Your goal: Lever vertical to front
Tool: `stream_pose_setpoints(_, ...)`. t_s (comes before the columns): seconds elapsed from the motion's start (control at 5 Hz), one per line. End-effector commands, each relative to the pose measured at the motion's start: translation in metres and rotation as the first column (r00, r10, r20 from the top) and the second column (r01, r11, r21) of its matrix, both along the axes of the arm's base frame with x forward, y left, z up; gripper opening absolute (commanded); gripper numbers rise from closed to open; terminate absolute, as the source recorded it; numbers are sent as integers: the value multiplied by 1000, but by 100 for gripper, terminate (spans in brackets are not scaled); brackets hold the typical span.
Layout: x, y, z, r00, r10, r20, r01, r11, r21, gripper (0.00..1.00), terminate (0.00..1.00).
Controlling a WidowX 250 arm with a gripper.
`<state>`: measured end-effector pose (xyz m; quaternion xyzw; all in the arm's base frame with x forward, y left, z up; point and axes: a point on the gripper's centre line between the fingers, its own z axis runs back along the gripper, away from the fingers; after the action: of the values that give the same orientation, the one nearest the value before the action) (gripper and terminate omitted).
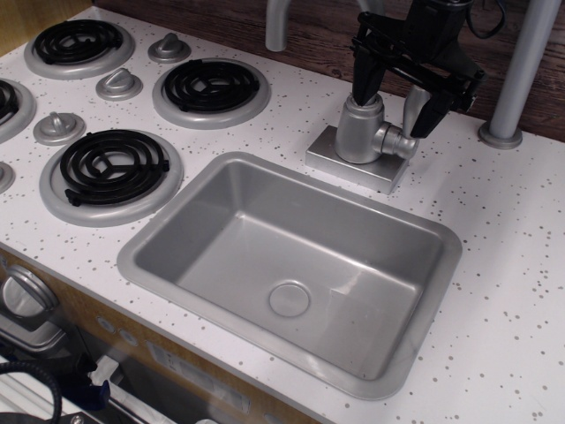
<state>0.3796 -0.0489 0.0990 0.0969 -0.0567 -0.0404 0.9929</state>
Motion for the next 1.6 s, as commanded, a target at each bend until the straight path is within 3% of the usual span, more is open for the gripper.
stream_pose_setpoints(0.0,0,0,0,1000,0,0,0,1000,0,100,0)
stream_pose_setpoints(0.4,20,-1,16,993,-78,92,76,997,30,100,0)
stream_pose_setpoints(1.2,47,8,10,979,-131,158,135,991,-12,100,0)
stream_pose_setpoints(1.4,47,8,7,978,-111,176,115,993,-15,0,0)
